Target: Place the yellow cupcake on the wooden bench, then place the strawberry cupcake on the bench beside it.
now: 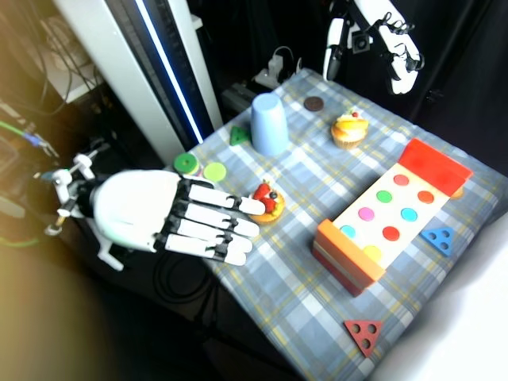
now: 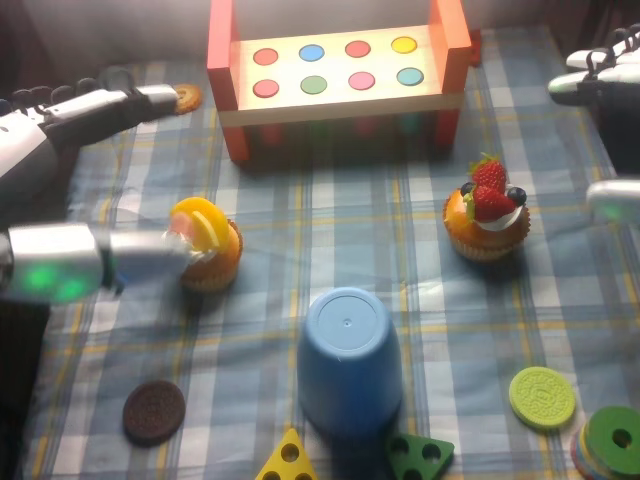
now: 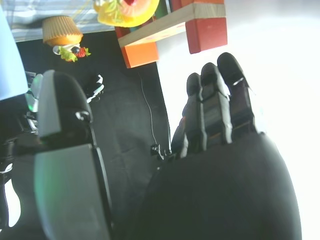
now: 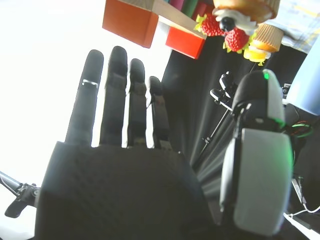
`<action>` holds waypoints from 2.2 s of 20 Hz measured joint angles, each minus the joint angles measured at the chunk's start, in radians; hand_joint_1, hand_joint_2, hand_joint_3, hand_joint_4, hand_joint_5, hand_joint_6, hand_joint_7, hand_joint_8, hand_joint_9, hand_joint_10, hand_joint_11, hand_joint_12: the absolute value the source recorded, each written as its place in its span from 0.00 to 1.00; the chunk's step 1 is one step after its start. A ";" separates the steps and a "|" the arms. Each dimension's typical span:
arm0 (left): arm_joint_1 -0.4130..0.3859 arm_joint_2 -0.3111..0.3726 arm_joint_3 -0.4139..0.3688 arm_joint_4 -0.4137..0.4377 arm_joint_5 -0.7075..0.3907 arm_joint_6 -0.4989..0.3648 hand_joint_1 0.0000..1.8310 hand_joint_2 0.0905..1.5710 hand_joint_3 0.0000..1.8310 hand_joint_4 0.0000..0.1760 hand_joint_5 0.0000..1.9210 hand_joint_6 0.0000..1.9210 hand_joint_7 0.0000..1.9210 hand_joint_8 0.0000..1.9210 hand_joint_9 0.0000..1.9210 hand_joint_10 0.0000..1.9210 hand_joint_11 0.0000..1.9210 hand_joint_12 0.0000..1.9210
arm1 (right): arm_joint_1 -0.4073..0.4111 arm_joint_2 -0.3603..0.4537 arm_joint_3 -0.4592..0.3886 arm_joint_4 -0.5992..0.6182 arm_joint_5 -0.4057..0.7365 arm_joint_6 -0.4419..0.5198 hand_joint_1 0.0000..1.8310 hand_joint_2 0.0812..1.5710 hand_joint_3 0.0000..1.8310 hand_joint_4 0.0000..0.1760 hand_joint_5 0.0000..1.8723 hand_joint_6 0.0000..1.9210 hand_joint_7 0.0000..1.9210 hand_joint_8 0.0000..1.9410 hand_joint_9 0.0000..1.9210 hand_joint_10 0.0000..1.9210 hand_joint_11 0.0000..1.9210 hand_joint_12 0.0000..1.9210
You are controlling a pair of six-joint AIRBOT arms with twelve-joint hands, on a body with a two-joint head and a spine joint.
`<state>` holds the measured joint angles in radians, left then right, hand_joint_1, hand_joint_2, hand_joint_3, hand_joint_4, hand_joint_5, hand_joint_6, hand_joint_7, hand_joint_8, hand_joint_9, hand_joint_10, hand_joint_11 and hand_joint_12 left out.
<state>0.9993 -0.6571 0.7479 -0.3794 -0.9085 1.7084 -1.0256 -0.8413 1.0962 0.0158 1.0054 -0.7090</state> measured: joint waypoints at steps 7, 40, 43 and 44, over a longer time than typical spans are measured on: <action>-0.064 -0.035 0.064 -0.035 0.079 0.041 0.29 0.51 0.00 1.00 0.10 0.00 0.07 0.00 0.04 0.00 0.00 0.14 | 0.000 0.000 0.000 0.000 0.000 0.006 0.17 0.77 0.00 0.00 0.23 0.00 0.19 0.00 0.18 0.00 0.05 0.28; -0.266 -0.219 0.216 -0.155 0.505 0.382 0.71 0.70 0.00 0.00 0.41 0.00 0.48 0.45 0.46 0.02 0.05 0.54 | -0.014 0.001 0.008 -0.031 0.029 0.059 0.17 0.82 0.00 0.00 0.23 0.00 0.24 0.00 0.24 0.00 0.16 0.24; -0.290 -0.205 0.215 -0.135 0.508 0.381 0.69 0.71 0.01 0.00 0.46 0.44 0.50 0.64 0.52 0.04 0.07 0.58 | -0.014 0.001 0.008 -0.031 0.030 0.061 0.15 0.82 0.00 0.00 0.23 0.00 0.25 0.00 0.25 0.00 0.20 0.19; -0.298 -0.196 0.212 -0.134 0.503 0.382 0.69 0.71 0.00 0.00 0.46 0.46 0.50 0.64 0.53 0.04 0.06 0.58 | -0.015 0.001 0.008 -0.030 0.030 0.062 0.15 0.82 0.00 0.00 0.23 0.00 0.25 0.00 0.25 0.00 0.20 0.19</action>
<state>0.7010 -0.8532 0.9604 -0.5133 -0.4057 2.0903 -1.0405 -0.8402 1.1038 -0.0143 1.0351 -0.6472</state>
